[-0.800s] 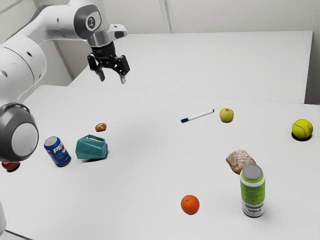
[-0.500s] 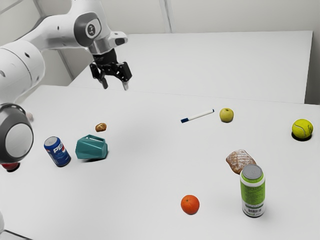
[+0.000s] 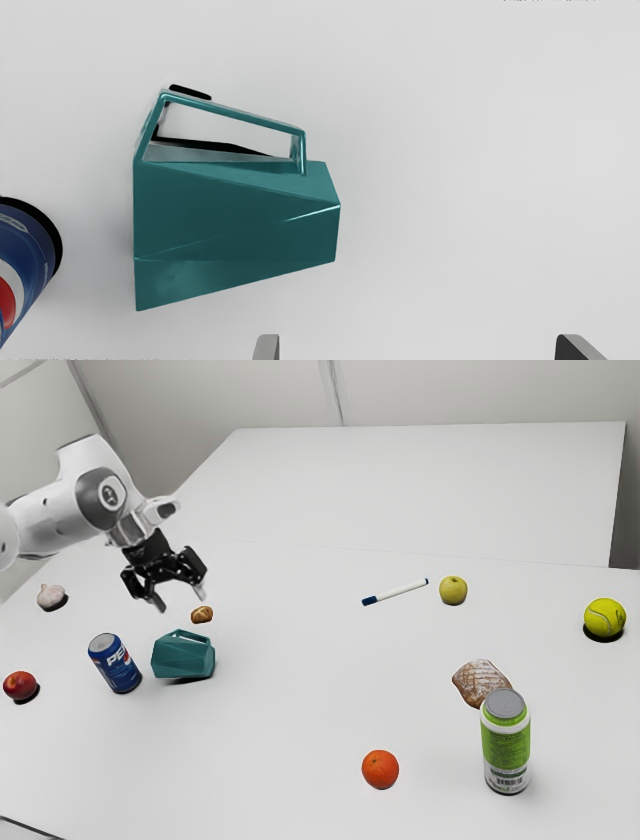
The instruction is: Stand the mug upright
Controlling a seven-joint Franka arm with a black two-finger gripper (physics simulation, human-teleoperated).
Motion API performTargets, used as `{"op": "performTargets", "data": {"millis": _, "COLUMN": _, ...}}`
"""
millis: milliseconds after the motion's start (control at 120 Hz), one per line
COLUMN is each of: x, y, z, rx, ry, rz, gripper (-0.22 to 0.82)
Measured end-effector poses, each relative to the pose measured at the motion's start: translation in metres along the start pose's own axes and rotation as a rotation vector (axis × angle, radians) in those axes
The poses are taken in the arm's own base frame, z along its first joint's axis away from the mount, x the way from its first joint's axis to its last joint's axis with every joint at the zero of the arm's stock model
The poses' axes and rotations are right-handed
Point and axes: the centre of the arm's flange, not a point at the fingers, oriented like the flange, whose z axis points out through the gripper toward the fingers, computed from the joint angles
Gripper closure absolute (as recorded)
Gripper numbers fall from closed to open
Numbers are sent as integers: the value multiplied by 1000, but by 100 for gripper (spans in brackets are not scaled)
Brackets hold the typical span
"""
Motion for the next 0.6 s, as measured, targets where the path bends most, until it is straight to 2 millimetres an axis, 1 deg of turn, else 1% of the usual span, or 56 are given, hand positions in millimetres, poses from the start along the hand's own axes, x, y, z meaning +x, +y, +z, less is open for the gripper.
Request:
{"op": "performTargets", "data": {"millis": 83, "x": -2, "y": -19, "z": 9, "rx": -3, "ry": -2, "rz": -26, "gripper": 0}}
{"op": "performTargets", "data": {"millis": 142, "x": -2, "y": -29, "z": 13, "rx": -3, "ry": 0, "rz": -36, "gripper": 0}}
{"op": "performTargets", "data": {"millis": 250, "x": 0, "y": -40, "z": 20, "rx": 0, "ry": 0, "rz": -40, "gripper": 0}}
{"op": "performTargets", "data": {"millis": 417, "x": 5, "y": -64, "z": 31, "rx": -12, "ry": 5, "rz": -59, "gripper": 0}}
{"op": "performTargets", "data": {"millis": 600, "x": 11, "y": -78, "z": 42, "rx": -37, "ry": 16, "rz": -57, "gripper": 0}}
